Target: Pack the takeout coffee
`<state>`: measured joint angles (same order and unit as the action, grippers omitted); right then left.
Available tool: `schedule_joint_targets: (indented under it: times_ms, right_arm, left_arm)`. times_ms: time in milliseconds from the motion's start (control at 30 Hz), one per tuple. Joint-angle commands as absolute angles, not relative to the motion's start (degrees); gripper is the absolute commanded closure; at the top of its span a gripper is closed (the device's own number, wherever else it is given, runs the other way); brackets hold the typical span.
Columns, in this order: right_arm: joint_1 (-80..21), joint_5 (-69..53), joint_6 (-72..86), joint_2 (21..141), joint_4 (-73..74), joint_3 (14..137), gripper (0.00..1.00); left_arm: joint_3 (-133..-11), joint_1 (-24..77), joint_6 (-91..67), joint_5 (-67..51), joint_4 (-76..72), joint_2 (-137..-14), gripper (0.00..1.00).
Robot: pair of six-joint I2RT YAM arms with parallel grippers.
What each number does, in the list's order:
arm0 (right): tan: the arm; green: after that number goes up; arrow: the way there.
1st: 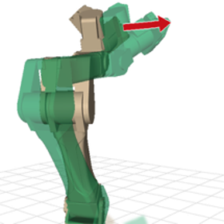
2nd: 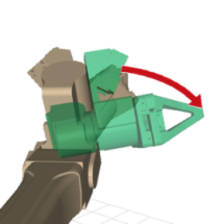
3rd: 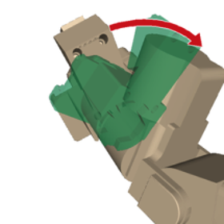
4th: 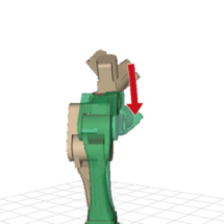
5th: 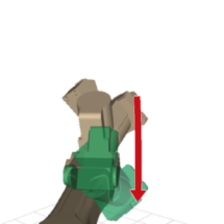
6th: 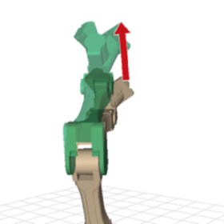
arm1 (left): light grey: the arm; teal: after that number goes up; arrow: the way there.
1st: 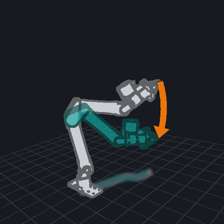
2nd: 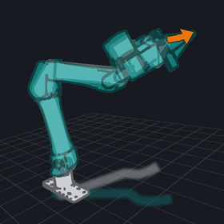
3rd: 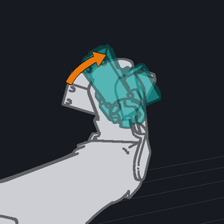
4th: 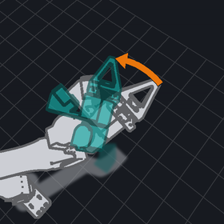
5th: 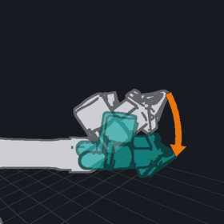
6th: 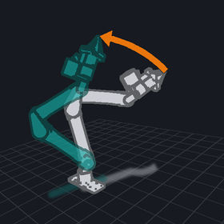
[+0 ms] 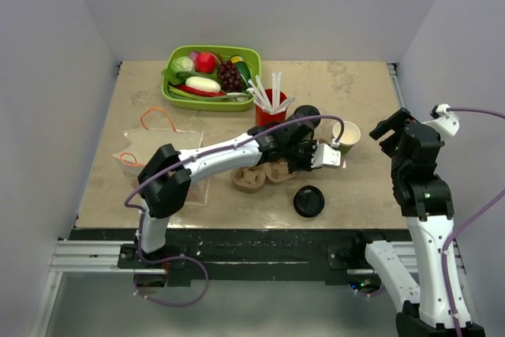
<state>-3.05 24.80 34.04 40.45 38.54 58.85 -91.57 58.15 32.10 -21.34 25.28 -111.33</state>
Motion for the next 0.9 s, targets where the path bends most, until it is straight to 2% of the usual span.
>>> schedule_joint_targets:
  times_ms: [0,500,533,600,633,667,700,733,867]
  right_arm:
    - [-3.08,26.1,33.84,40.87,36.83,59.41,0.19]
    - [-3.16,23.91,33.13,43.24,35.68,58.36,0.18]
    - [-3.08,23.65,33.13,43.42,35.68,58.27,0.18]
    - [-3.16,23.29,33.13,43.77,35.25,58.01,0.17]
    - [-3.08,22.68,33.13,44.29,35.16,58.01,0.17]
    - [-3.08,22.07,32.96,44.56,34.72,58.01,0.17]
    - [-3.08,21.45,32.96,45.6,34.46,58.01,0.17]
    - [-3.08,20.66,32.96,46.14,34.02,58.01,0.17]
    - [-3.08,15.66,31.39,49.12,32.26,59.5,0.16]
  left_arm:
    - [-95.45,58.27,34.98,-24.07,21.63,-114.07,1.0]
    - [-97.47,59.32,32.78,-28.74,16.18,-122.17,0.99]
    - [-97.3,59.5,32.7,-28.74,16.08,-122.08,0.87]
    - [-97.29,59.68,31.56,-29.0,15.74,-121.3,0.75]
    - [-97.29,59.76,30.68,-28.92,15.21,-120.85,0.63]
    - [-97.29,59.77,28.5,-28.39,14.68,-120.33,0.59]
    - [-97.38,59.77,27.35,-28.13,13.29,-119.02,0.5]
    - [-97.21,59.77,26.29,-28.21,12.4,-118.13,0.33]
    - [-96.86,59.85,20.76,-26.64,11.42,-112.26,0.12]
